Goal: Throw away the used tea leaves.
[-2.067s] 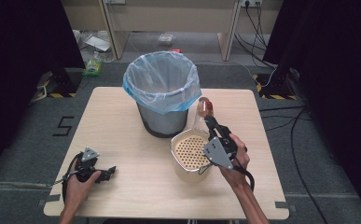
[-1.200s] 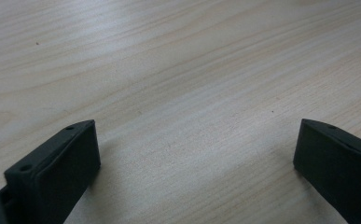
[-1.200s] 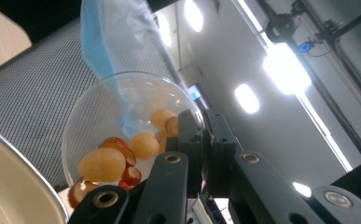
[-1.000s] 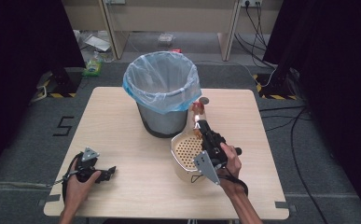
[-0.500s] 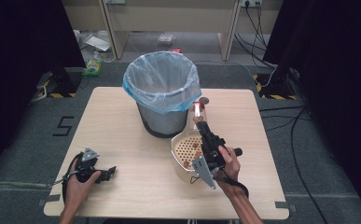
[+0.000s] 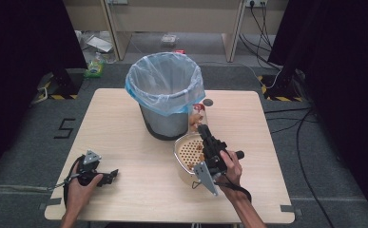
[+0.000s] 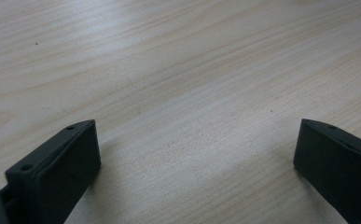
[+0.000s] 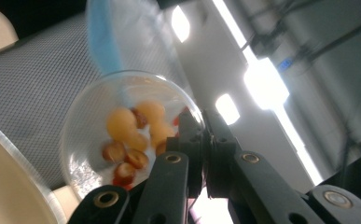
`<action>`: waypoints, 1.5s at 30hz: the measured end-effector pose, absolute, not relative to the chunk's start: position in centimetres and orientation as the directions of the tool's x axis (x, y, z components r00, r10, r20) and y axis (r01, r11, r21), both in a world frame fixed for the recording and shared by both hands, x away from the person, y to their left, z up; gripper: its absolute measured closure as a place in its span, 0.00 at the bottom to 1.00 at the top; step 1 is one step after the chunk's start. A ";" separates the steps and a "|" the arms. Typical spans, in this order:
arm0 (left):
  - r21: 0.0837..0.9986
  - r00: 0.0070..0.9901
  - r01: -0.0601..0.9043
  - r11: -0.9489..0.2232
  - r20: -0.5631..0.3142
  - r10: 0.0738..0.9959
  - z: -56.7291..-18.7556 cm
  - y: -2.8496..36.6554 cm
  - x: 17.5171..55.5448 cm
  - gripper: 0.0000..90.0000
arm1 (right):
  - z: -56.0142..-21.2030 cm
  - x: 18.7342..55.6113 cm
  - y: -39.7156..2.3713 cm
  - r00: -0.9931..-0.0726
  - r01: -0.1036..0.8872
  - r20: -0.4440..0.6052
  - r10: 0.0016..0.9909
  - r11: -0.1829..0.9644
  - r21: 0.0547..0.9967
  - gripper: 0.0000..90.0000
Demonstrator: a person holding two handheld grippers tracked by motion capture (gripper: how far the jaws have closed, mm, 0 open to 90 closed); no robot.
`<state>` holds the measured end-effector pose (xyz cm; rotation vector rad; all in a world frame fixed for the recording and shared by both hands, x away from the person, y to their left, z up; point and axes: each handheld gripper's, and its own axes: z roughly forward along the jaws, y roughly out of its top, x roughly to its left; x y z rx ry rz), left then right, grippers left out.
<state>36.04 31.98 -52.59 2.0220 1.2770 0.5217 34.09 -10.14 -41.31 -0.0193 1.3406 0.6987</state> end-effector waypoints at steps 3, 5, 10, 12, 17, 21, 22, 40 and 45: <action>0.725 0.438 0.625 -0.288 -0.021 0.899 -52.6 32.0 36.0 0.00 | -41.0 33.7 -9.7 0.081 -0.492 -0.908 0.411 0.809 0.323 0.97; 0.725 0.439 0.625 -0.289 -0.019 0.898 -52.6 32.0 36.0 0.00 | -41.2 33.9 -9.5 0.062 -0.481 -0.892 0.447 0.797 0.366 0.97; 0.725 0.438 0.625 -0.289 -0.021 0.899 -52.6 32.0 36.0 0.00 | -41.3 34.1 -9.6 0.078 -0.483 -0.896 0.437 0.803 0.349 0.97; 0.725 0.438 0.625 -0.289 -0.020 0.899 -52.6 32.0 36.0 0.00 | -41.3 34.3 -9.8 0.096 -0.493 -0.888 0.450 0.796 0.351 0.97; 0.725 0.438 0.626 -0.288 -0.021 0.899 -52.6 32.0 36.0 0.00 | -41.3 34.6 -9.8 0.120 -0.486 -0.899 0.421 0.815 0.317 0.97; 0.725 0.438 0.626 -0.288 -0.022 0.899 -52.6 32.0 36.0 0.00 | -41.4 34.7 -9.9 0.108 -0.486 -0.891 0.440 0.806 0.339 0.97; 0.725 0.438 0.627 -0.287 -0.023 0.899 -52.6 32.0 36.0 0.00 | -41.2 34.9 -10.1 0.117 -0.485 -0.902 0.415 0.817 0.312 0.97; 0.725 0.439 0.626 -0.288 -0.022 0.898 -52.6 32.0 36.0 0.00 | -41.0 35.2 -9.8 0.132 -0.459 -0.910 0.393 0.838 0.295 0.97; 0.724 0.439 0.626 -0.288 -0.023 0.898 -52.6 32.0 36.0 0.00 | -39.8 35.7 -11.4 0.006 -0.409 -0.827 0.562 0.756 0.511 0.97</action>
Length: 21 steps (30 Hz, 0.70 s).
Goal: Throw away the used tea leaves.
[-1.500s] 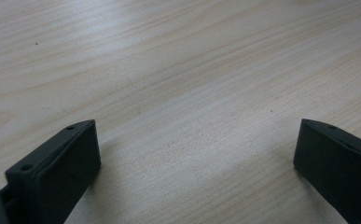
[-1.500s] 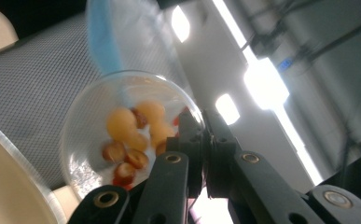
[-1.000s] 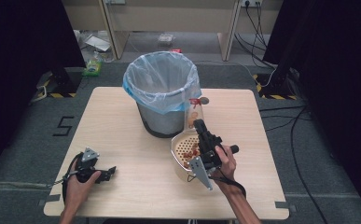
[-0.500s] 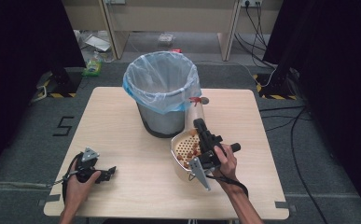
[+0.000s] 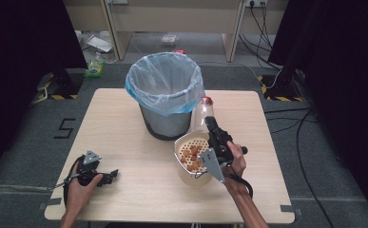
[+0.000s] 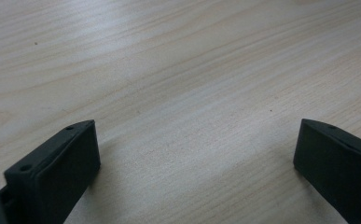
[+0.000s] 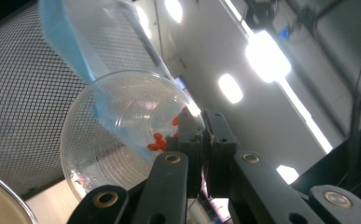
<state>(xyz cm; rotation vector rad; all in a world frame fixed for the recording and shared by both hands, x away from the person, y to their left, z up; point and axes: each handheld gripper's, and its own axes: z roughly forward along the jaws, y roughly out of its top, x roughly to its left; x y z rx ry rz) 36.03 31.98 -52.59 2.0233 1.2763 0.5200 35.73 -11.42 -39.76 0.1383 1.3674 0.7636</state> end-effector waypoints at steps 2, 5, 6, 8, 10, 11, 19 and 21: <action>0.724 0.440 0.626 -0.289 -0.022 0.898 -52.6 32.0 36.0 0.00 | -39.7 35.7 -11.6 -0.004 -0.403 -0.817 0.577 0.747 0.530 0.97; 0.724 0.440 0.626 -0.288 -0.023 0.898 -52.6 32.0 36.0 0.00 | -38.9 36.0 -12.1 -0.047 -0.378 -0.785 0.617 0.717 0.586 0.97; 0.724 0.440 0.626 -0.289 -0.022 0.898 -52.6 32.0 36.0 0.00 | -38.6 36.3 -12.4 -0.084 -0.357 -0.748 0.658 0.681 0.639 0.97; 0.724 0.440 0.627 -0.288 -0.023 0.898 -52.6 32.0 36.0 0.00 | -38.4 36.5 -12.6 -0.107 -0.344 -0.725 0.680 0.659 0.669 0.97; 0.724 0.440 0.626 -0.289 -0.023 0.898 -52.6 32.0 36.0 0.00 | -37.8 37.1 -13.1 -0.152 -0.315 -0.666 0.730 0.603 0.733 0.97; 0.724 0.440 0.626 -0.289 -0.023 0.898 -52.6 32.0 36.0 0.00 | -37.6 37.3 -13.3 -0.168 -0.300 -0.647 0.744 0.587 0.752 0.97; 0.724 0.440 0.626 -0.289 -0.023 0.898 -52.6 32.0 36.0 0.00 | -35.7 39.4 -15.1 -0.300 -0.166 -0.466 0.832 0.436 0.885 0.97; 0.724 0.440 0.626 -0.289 -0.023 0.898 -52.6 32.0 36.0 0.00 | -35.4 39.7 -15.3 -0.315 -0.146 -0.433 0.844 0.408 0.901 0.97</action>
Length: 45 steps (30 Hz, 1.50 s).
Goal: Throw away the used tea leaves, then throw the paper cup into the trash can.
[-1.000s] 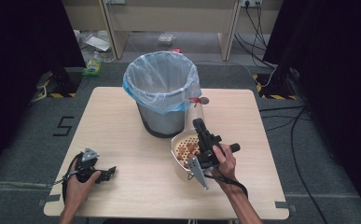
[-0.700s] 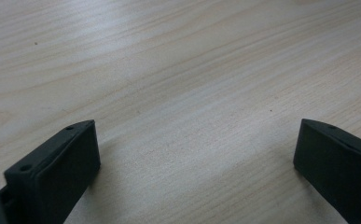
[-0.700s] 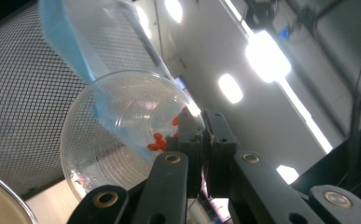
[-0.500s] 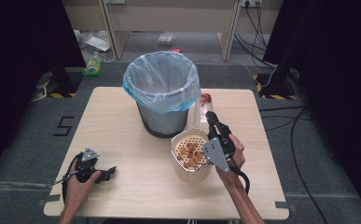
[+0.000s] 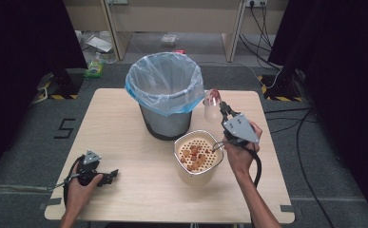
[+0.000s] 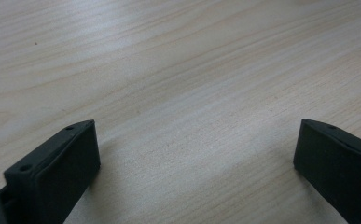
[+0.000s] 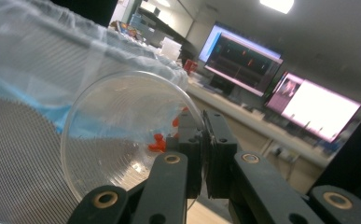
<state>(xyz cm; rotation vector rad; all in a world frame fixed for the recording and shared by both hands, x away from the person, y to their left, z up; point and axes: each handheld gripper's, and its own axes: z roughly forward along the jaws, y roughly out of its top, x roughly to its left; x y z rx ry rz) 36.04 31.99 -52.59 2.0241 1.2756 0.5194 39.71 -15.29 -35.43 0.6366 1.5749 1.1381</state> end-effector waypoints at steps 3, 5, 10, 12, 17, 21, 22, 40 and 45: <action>0.724 0.440 0.627 -0.288 -0.023 0.898 -52.6 32.0 36.0 0.00 | -34.4 41.0 -16.2 -0.349 -0.083 -0.344 0.872 0.336 0.938 0.97; 0.724 0.439 0.627 -0.288 -0.023 0.898 -52.6 32.0 36.0 0.00 | -33.9 41.7 -16.6 -0.359 -0.053 -0.295 0.886 0.296 0.954 0.97; 0.724 0.440 0.626 -0.288 -0.023 0.898 -52.6 32.0 36.0 0.00 | -32.6 43.1 -17.2 -0.357 -0.013 -0.254 0.899 0.267 0.964 0.97; 0.724 0.440 0.626 -0.288 -0.023 0.898 -52.6 32.0 36.0 0.00 | -31.8 43.7 -17.3 -0.354 -0.006 -0.250 0.901 0.265 0.964 0.97; 0.724 0.440 0.626 -0.289 -0.023 0.898 -52.6 32.0 36.0 0.00 | -29.9 44.9 -17.4 -0.346 0.007 -0.237 0.908 0.255 0.967 0.97; 0.724 0.440 0.626 -0.289 -0.023 0.897 -52.6 32.0 36.1 0.00 | -29.4 45.6 -17.5 -0.350 0.026 -0.216 0.911 0.240 0.970 0.97; 0.724 0.440 0.626 -0.288 -0.024 0.897 -52.6 32.0 36.1 0.00 | -29.1 46.0 -17.6 -0.351 0.037 -0.213 0.912 0.241 0.970 0.97; 0.725 0.442 0.625 -0.290 -0.023 0.897 -52.6 32.0 36.1 0.00 | -24.7 48.7 -12.5 -0.435 0.025 -0.240 0.868 0.278 0.960 0.96; 0.725 0.442 0.625 -0.290 -0.023 0.897 -52.6 32.0 36.1 0.00 | -23.9 49.7 -10.0 -0.475 0.028 -0.251 0.843 0.300 0.954 0.96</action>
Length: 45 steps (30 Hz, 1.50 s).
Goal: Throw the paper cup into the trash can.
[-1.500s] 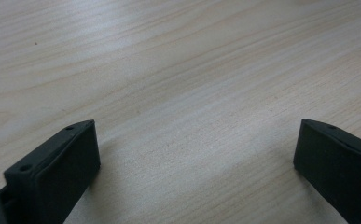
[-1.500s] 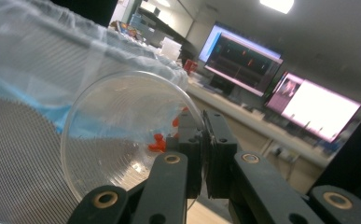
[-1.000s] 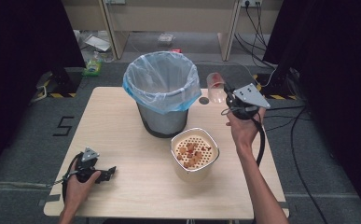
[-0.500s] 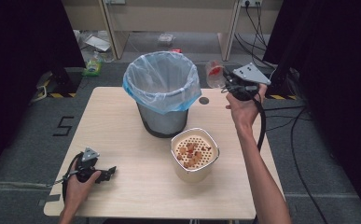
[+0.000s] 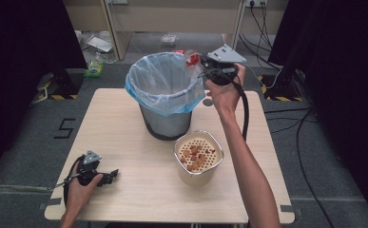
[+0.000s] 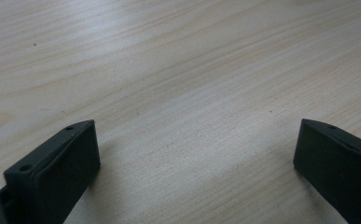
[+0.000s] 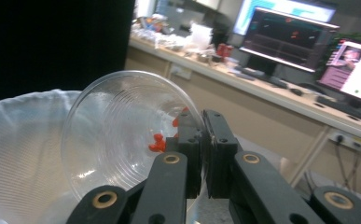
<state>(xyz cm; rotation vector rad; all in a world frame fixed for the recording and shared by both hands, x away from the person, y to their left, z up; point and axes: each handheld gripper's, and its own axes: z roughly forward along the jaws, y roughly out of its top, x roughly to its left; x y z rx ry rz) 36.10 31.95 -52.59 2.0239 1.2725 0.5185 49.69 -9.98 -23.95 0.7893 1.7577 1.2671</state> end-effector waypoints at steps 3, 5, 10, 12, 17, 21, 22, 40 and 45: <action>0.725 0.442 0.625 -0.290 -0.023 0.897 -52.6 32.0 36.1 0.00 | -24.2 50.6 -8.3 -0.503 0.047 -0.253 0.826 0.318 0.947 0.96; 0.725 0.442 0.625 -0.290 -0.023 0.897 -52.6 32.0 36.1 0.00 | -24.6 51.1 -7.1 -0.526 0.068 -0.247 0.814 0.330 0.942 0.95; 0.725 0.443 0.625 -0.290 -0.023 0.896 -52.6 32.0 36.1 0.00 | -25.6 52.2 -4.7 -0.543 0.084 -0.256 0.800 0.355 0.931 0.85; 0.725 0.442 0.625 -0.290 -0.023 0.897 -52.6 32.0 36.1 0.00 | -25.7 52.4 -4.4 -0.547 0.101 -0.238 0.802 0.346 0.933 0.82; 0.725 0.443 0.625 -0.290 -0.023 0.896 -52.6 32.0 36.1 0.00 | -25.2 52.4 -4.7 -0.536 0.098 -0.253 0.806 0.357 0.929 0.74; 0.725 0.443 0.625 -0.290 -0.023 0.896 -52.6 32.0 36.1 0.00 | -25.0 51.7 -6.8 -0.515 0.128 -0.235 0.824 0.345 0.930 0.67; 0.725 0.443 0.625 -0.290 -0.023 0.896 -52.6 32.0 36.1 0.00 | -25.0 51.6 -7.5 -0.514 0.136 -0.227 0.827 0.340 0.931 0.65; 0.725 0.442 0.625 -0.290 -0.023 0.897 -52.6 32.0 36.1 0.00 | -29.0 47.4 -18.3 -0.488 0.277 -0.166 0.857 0.333 0.901 0.43; 0.724 0.442 0.626 -0.289 -0.024 0.897 -52.6 31.9 36.1 0.00 | -30.3 46.5 -19.5 -0.480 0.299 -0.164 0.862 0.337 0.893 0.41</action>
